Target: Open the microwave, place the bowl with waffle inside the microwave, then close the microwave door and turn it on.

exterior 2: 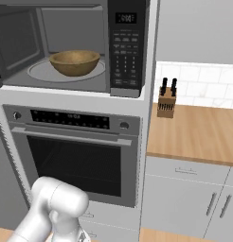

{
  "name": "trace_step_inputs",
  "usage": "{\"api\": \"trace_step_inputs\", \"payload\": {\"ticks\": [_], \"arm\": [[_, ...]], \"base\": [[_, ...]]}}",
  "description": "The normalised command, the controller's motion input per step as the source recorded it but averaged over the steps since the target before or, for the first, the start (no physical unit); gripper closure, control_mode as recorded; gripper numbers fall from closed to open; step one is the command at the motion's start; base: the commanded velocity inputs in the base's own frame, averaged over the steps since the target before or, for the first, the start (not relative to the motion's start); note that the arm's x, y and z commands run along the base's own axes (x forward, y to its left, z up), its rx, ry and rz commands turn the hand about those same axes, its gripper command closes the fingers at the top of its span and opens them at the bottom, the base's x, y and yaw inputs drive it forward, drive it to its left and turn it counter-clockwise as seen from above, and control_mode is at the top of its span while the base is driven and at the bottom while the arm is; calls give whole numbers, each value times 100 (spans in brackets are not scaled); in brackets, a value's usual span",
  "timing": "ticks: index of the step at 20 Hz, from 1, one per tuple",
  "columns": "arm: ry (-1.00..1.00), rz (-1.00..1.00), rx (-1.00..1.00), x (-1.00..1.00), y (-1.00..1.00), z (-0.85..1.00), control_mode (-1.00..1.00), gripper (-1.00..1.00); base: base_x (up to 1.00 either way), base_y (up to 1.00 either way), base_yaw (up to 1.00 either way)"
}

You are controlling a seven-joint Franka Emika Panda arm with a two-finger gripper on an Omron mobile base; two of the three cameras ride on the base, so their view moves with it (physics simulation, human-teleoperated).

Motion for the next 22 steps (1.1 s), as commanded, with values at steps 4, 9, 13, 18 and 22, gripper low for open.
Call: {"api": "trace_step_inputs", "payload": {"ticks": [4, 9, 13, 18, 22], "arm": [[-18, -29, 0, -77, 53, 0, -100, -100], [-15, -27, 0, -33, 26, -6, -100, -100], [-15, -24, 0, -6, 12, -27, -100, -100], [-19, -2, 12, 0, 0, -55, -100, -100], [-24, 0, 29, -3, 0, -65, -100, -100]], "base": [[0, 0, 0], [0, 0, 0], [0, 0, 0], [0, 0, 0], [0, 0, 0]]}}
